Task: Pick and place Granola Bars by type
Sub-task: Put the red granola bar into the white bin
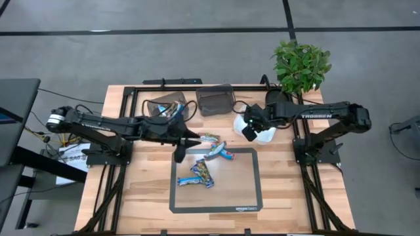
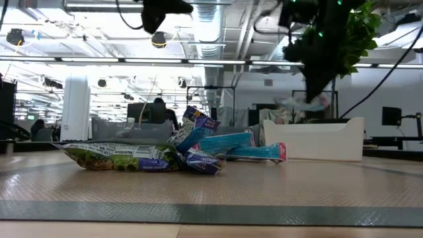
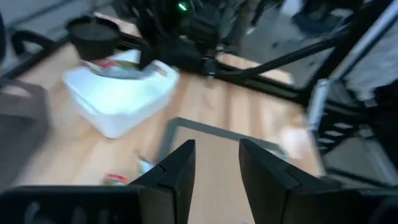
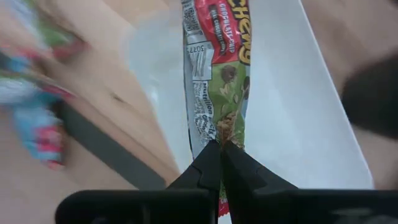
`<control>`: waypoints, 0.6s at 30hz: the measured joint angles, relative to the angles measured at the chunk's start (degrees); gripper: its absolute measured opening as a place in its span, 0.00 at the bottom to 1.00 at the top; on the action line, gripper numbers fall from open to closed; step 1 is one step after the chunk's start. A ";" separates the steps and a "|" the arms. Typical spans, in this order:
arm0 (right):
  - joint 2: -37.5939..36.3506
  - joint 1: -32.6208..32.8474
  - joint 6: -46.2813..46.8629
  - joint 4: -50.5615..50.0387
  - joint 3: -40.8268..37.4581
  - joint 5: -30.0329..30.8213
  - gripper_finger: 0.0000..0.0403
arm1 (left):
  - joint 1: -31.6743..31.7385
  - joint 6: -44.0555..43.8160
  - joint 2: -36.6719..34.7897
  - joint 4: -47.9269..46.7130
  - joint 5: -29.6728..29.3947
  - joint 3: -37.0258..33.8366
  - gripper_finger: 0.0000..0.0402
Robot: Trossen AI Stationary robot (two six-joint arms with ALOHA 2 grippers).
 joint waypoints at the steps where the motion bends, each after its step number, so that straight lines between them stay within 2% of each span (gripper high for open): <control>1: 0.03 -0.63 0.62 -0.11 -0.92 -0.06 0.00 | 0.09 1.04 1.02 -1.89 -1.17 1.89 0.27; 5: 0.22 -3.36 1.32 0.28 -3.93 -2.74 0.00 | 0.32 3.31 5.53 -9.92 -3.95 9.79 0.24; 12: 0.37 -4.13 1.18 0.76 -5.57 -4.02 0.00 | 2.26 2.76 12.57 -19.87 -4.48 21.99 0.22; 18: 0.37 -4.13 0.86 1.23 -5.58 -4.70 0.12 | 3.40 2.72 15.82 -25.54 -4.47 29.20 0.22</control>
